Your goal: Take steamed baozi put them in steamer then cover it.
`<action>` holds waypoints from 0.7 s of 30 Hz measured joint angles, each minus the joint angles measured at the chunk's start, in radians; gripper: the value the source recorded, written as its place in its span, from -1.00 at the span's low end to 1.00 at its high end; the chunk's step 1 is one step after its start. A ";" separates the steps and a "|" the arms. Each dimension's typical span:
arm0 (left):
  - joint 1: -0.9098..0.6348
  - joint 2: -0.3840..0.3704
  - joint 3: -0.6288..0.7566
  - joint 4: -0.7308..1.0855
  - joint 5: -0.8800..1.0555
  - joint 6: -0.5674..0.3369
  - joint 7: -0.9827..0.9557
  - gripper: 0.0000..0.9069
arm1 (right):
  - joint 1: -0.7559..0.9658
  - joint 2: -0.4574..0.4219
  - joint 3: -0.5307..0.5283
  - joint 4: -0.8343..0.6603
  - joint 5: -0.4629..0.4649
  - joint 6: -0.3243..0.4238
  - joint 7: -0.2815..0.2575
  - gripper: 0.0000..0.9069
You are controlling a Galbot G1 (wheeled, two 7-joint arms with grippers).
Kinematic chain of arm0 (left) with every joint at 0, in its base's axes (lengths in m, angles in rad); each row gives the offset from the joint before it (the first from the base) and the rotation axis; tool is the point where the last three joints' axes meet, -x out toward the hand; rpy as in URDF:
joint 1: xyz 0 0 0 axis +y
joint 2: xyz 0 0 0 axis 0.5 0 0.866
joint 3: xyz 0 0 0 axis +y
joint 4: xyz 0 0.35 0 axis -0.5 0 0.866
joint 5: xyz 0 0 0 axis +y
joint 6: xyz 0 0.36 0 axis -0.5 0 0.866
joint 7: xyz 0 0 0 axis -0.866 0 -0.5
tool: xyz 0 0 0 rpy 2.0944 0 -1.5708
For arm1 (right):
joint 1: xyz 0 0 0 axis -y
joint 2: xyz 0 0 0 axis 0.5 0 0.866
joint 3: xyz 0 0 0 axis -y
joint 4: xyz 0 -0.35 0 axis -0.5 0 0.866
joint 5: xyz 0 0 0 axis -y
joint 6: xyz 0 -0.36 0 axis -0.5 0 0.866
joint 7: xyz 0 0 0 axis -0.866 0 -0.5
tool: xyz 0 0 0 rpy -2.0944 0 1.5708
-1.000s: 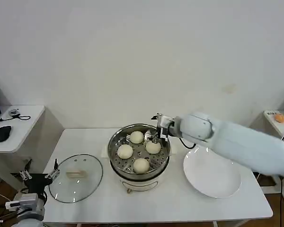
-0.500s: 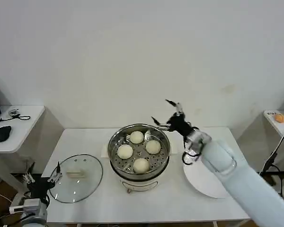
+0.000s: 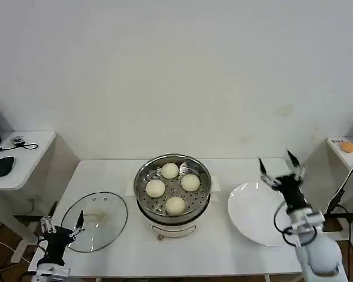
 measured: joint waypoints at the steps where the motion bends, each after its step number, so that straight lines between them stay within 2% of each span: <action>1: -0.001 0.003 0.001 0.009 0.047 -0.007 0.001 1.00 | -0.019 0.013 0.016 0.002 0.000 0.005 0.000 1.00; 9: -0.038 0.029 0.023 0.110 0.374 -0.033 0.022 1.00 | -0.139 0.093 0.100 0.029 -0.003 0.036 0.001 1.00; 21: -0.121 0.063 0.063 0.235 0.542 -0.033 0.045 1.00 | -0.238 0.150 0.164 0.077 0.000 0.053 0.003 1.00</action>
